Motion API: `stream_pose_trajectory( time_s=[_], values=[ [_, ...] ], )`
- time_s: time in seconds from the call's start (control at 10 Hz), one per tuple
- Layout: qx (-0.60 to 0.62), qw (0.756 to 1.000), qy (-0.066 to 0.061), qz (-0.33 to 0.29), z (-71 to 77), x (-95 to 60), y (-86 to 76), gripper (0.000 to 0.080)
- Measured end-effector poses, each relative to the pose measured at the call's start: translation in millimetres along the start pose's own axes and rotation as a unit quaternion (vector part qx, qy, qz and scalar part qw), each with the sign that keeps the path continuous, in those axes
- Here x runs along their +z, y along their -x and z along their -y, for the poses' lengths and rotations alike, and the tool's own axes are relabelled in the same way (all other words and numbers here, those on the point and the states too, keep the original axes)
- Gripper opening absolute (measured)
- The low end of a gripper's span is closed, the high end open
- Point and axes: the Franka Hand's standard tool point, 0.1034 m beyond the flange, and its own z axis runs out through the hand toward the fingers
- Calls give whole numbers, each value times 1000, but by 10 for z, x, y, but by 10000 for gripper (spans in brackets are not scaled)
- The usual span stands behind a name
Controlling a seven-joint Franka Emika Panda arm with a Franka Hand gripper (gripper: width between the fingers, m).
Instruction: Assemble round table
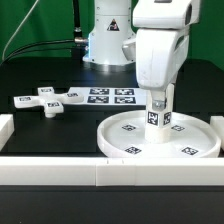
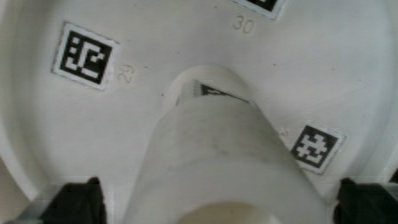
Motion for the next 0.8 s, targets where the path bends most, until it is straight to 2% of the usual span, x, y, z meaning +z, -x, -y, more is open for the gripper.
stream_pose_trajectory(
  time_s=[0.2,0.8],
  values=[
    [-71,997,5,13,6,4,-22,649],
    [-241,970,5,31,7,24,19,649]
  ],
)
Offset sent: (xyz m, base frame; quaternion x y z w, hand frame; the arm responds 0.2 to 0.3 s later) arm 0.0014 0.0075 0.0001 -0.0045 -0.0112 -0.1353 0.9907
